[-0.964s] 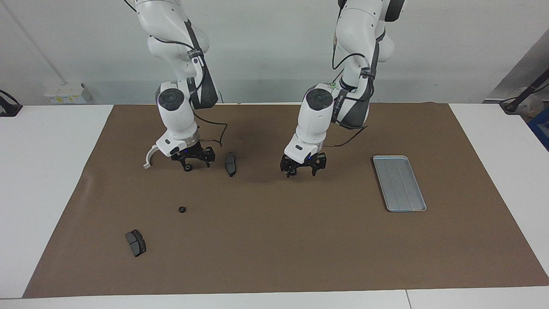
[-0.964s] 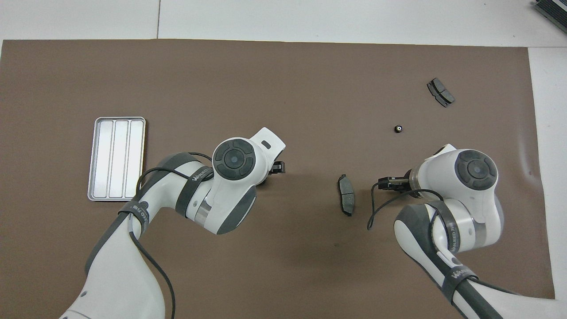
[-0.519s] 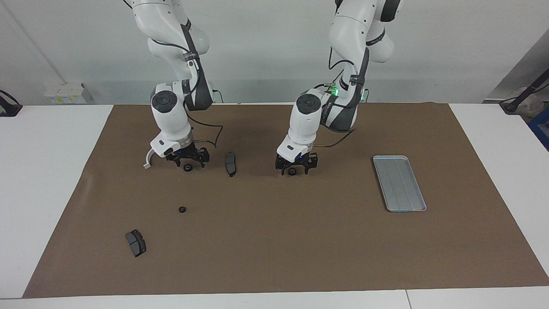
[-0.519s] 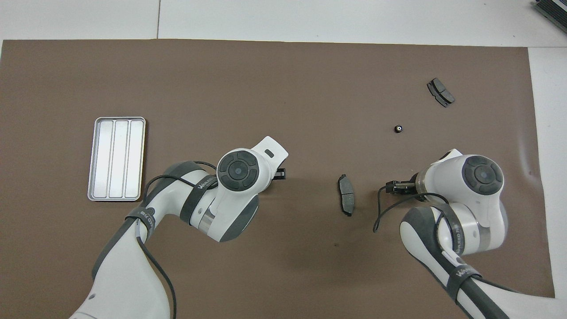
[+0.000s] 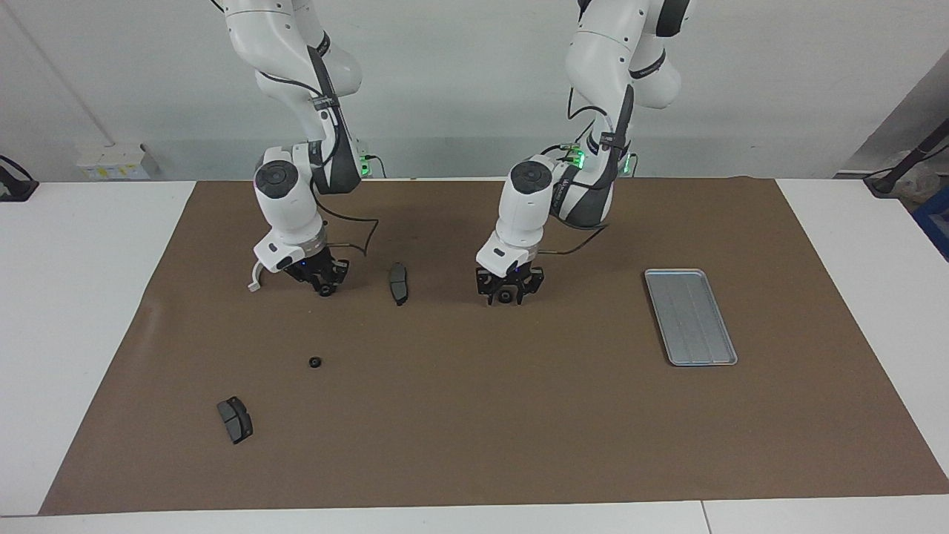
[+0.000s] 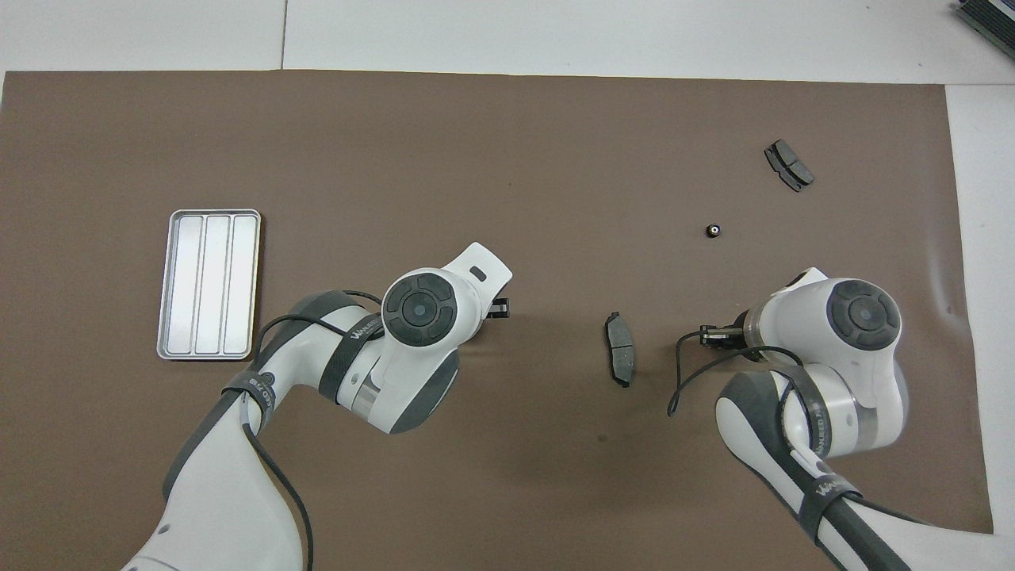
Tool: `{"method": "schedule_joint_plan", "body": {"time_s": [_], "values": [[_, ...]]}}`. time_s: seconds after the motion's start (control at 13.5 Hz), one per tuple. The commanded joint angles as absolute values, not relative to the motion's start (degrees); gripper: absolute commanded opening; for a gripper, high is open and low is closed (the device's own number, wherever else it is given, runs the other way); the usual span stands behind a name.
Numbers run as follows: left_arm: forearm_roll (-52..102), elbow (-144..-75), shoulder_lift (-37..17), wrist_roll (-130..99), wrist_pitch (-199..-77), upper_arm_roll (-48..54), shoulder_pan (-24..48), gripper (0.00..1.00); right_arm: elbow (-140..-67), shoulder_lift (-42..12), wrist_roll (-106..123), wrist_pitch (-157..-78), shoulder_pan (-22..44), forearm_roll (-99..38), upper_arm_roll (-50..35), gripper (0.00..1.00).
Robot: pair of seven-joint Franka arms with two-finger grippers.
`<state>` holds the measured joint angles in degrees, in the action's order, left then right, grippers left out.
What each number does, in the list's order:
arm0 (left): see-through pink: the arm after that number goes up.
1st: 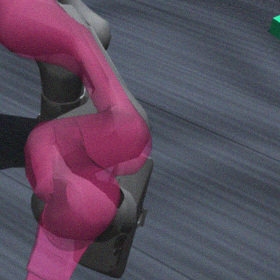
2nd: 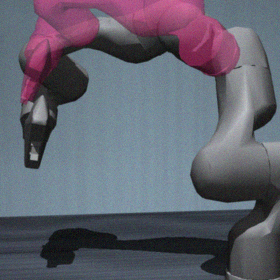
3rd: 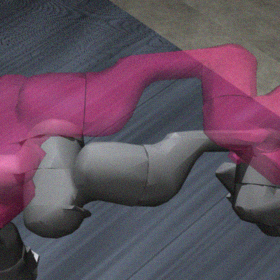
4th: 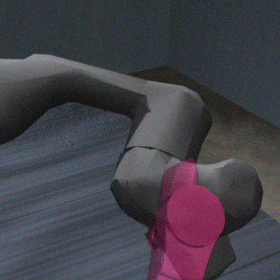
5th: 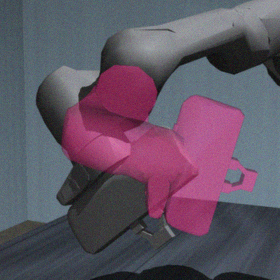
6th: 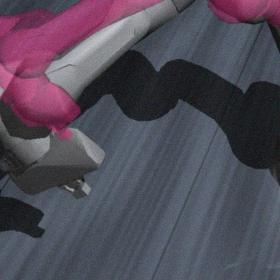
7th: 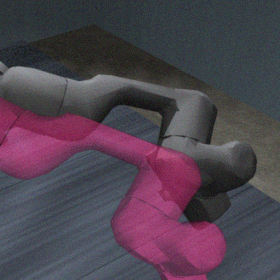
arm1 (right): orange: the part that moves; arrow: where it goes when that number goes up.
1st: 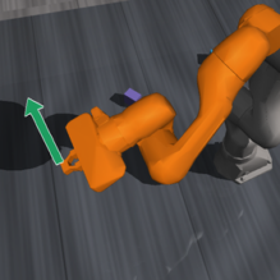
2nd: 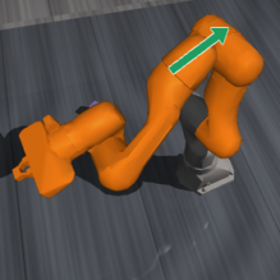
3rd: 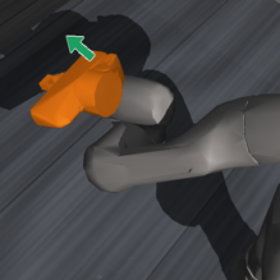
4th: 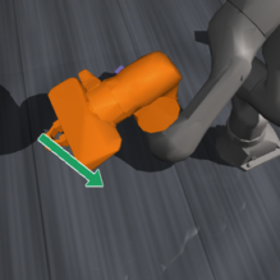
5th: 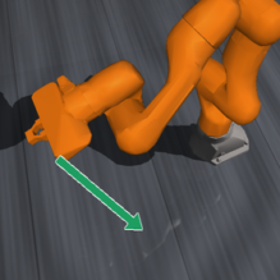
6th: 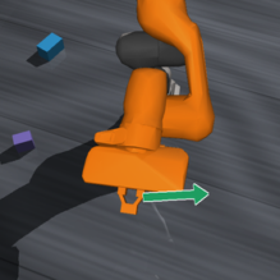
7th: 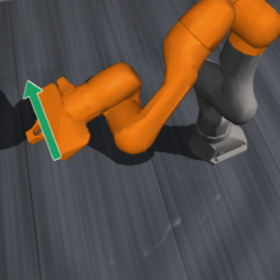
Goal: Pick bearing gear from pile to tray
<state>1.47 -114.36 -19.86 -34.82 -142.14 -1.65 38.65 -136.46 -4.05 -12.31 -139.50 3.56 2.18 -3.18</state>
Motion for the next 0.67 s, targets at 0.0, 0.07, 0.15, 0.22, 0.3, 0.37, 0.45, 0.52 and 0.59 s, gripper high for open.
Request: {"method": "schedule_joint_plan", "body": {"time_s": [0.0, 0.07, 0.15, 0.22, 0.3, 0.37, 0.45, 0.52, 0.59], "values": [[0.6, -116.5, -18.6, -35.0, -143.5, -2.1, 38.9, 0.58, -136.0, -2.6, -11.3, -139.9, 2.9, 0.8, -4.0, 0.04], [0.6, -116.7, -18.6, -35.0, -143.6, -2.1, 38.9, 0.55, -135.3, -2.5, -11.9, -139.7, 3.1, 0.8, -4.0, 0.03], [0.6, -116.8, -18.6, -35.0, -143.7, -2.1, 38.9, 0.53, -134.6, -2.3, -12.4, -139.5, 3.3, 0.8, -4.0, 0.02], [0.6, -117.2, -18.6, -35.0, -143.7, -2.2, 38.9, 0.50, -133.7, -2.4, -12.4, -138.8, 3.3, 0.8, -4.0, 0.02], [0.6, -117.2, -18.6, -35.0, -143.7, -2.2, 38.9, 0.48, -132.6, -2.4, -12.5, -137.6, 3.5, 0.8, -4.0, 0.02], [0.6, -117.4, -18.6, -35.0, -143.7, -2.2, 38.9, 0.46, -131.6, -2.5, -13.0, -136.4, 3.6, 0.8, -4.0, 0.02], [0.6, -117.5, -18.5, -35.0, -143.7, -2.2, 38.9, 0.44, -130.6, -2.5, -13.3, -135.4, 3.7, 0.8, -4.0, 0.02], [0.6, -117.5, -18.5, -35.0, -143.7, -2.1, 38.9, 0.42, -129.7, -2.5, -13.4, -134.4, 4.3, 0.8, -4.0, 0.01], [0.6, -117.5, -18.5, -35.0, -143.7, -2.1, 38.9, 0.39, -128.7, -2.5, -14.4, -133.0, 4.7, 0.6, -4.0, 0.01]]}}
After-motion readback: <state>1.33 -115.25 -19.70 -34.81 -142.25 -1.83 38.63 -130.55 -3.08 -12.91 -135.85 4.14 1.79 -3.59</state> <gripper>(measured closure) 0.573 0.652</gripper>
